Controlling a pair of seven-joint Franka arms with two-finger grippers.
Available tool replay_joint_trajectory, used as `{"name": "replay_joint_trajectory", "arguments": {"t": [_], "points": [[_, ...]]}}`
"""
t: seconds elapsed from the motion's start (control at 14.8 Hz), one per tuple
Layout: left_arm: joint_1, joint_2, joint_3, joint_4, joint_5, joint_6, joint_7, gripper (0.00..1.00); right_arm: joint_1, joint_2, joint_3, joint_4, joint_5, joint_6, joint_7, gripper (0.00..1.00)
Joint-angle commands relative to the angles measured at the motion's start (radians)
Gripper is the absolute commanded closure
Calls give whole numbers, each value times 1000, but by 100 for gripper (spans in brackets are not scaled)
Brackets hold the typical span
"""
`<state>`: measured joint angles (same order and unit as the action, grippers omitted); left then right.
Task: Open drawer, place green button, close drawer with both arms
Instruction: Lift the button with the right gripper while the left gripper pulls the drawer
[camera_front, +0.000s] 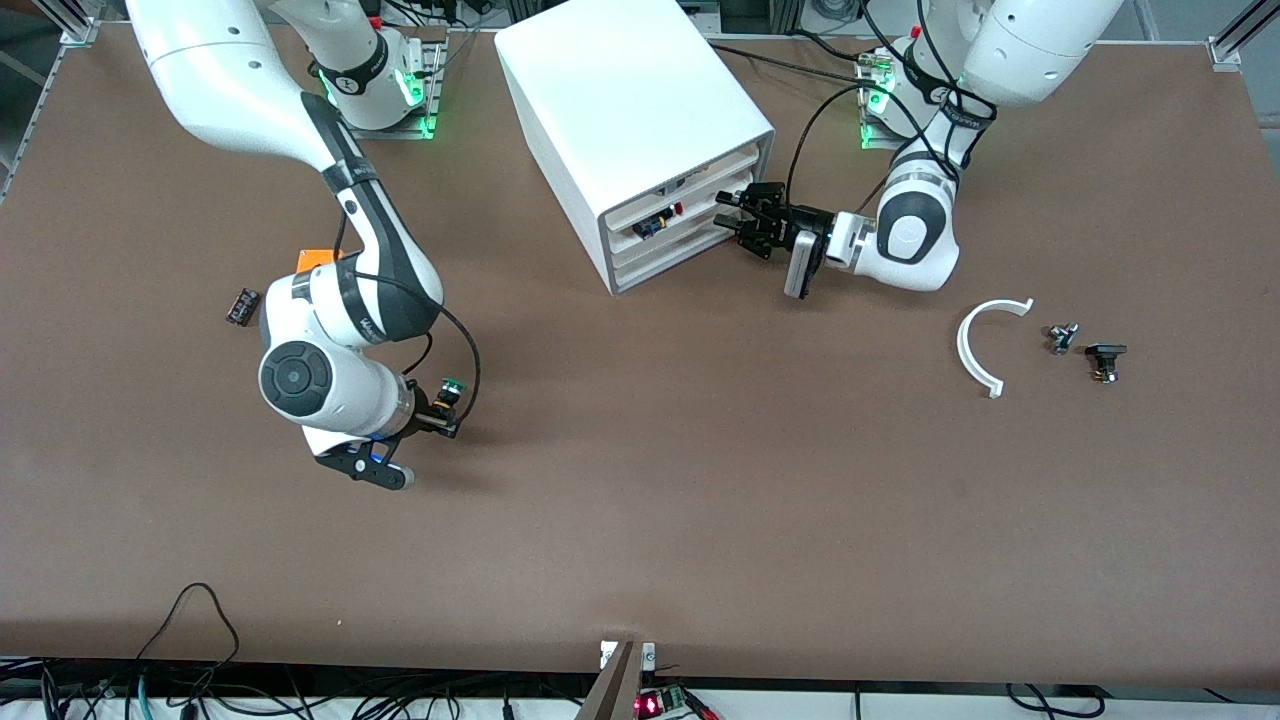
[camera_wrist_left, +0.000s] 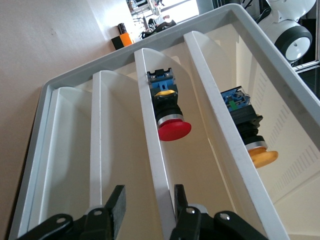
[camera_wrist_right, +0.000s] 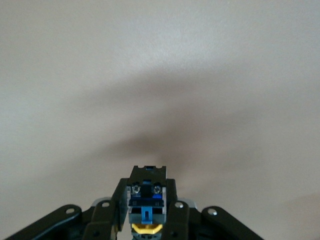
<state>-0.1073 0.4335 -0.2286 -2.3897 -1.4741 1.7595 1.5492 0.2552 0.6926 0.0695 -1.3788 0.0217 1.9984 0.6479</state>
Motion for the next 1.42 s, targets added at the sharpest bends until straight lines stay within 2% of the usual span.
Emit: {"name": "replay_joint_trajectory", "arguments": {"t": [0.0, 0.2, 0.34, 0.47, 0.61, 0.81, 1.35], "points": [[43, 22, -5, 3, -23, -32, 42, 59, 1, -4, 19, 61, 17, -64, 59, 100], [81, 22, -5, 7, -22, -51, 35, 59, 1, -18, 21, 101, 111, -92, 72, 100], [86, 22, -3, 9, -20, -51, 38, 59, 1, -19, 21, 106, 139, -93, 87, 100], [75, 31, -2, 7, -18, -32, 61, 59, 3, -21, 30, 106, 142, -93, 123, 100], [63, 50, -3, 7, -18, 27, 139, 59, 1, -50, 71, 107, 142, -92, 197, 100], [57, 70, -6, 7, -18, 31, 152, 59, 6, -54, 110, 125, 141, -93, 303, 100], [44, 140, -9, 7, -23, 34, 227, 58, 79, -85, 116, 133, 139, -92, 493, 100]]}}
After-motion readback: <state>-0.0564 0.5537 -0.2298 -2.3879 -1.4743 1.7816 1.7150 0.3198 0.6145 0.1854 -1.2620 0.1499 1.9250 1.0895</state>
